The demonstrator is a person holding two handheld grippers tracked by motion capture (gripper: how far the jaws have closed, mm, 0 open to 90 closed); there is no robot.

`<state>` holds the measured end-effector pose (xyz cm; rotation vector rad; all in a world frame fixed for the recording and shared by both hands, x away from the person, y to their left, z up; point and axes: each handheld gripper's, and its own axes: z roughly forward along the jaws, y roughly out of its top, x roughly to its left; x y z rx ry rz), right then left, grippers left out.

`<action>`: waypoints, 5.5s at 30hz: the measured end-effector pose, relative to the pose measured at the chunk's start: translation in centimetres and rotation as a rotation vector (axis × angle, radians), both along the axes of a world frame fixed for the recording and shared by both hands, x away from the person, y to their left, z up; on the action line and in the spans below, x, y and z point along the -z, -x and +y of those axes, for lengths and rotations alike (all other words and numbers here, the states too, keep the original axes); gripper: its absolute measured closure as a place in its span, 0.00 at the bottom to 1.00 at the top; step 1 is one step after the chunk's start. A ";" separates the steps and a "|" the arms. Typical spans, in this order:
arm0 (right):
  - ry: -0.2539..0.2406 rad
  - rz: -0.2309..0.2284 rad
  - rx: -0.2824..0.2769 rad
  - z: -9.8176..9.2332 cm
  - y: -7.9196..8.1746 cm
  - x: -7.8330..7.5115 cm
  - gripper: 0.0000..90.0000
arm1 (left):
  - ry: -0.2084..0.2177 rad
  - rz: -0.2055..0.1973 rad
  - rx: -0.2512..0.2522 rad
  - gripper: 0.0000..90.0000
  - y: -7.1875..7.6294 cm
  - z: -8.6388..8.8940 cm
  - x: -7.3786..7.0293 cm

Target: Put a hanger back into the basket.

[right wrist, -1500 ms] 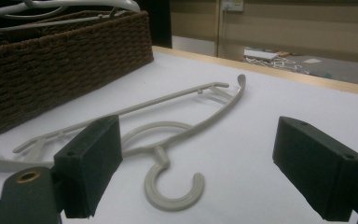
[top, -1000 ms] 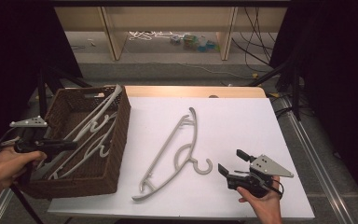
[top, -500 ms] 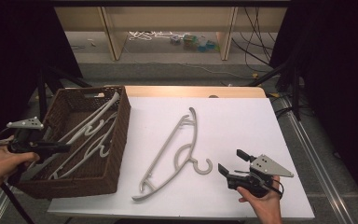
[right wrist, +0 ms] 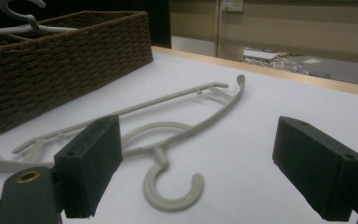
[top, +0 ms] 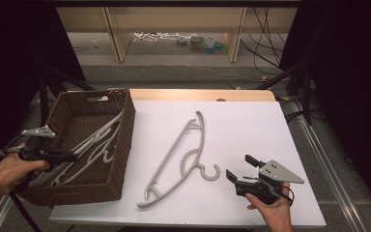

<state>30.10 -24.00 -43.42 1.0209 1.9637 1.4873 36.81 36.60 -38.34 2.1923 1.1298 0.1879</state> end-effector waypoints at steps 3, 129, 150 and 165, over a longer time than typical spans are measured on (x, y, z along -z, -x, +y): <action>0.001 0.003 0.003 0.0 0.0 0.0 0.18 | -0.016 0.029 0.012 0.90 -0.2 -0.2 0.3; -0.002 -0.049 -0.002 -0.1 -0.1 -0.1 0.18 | 0.102 -0.309 0.187 0.23 3.9 -27.0 5.8; 0.007 -0.050 -0.012 0.1 0.1 -0.1 0.18 | -0.158 -0.068 0.311 0.38 1.1 -30.7 8.5; 0.010 -0.042 -0.016 0.2 0.0 -0.1 0.18 | -0.191 -0.008 0.330 0.55 0.1 -31.6 8.9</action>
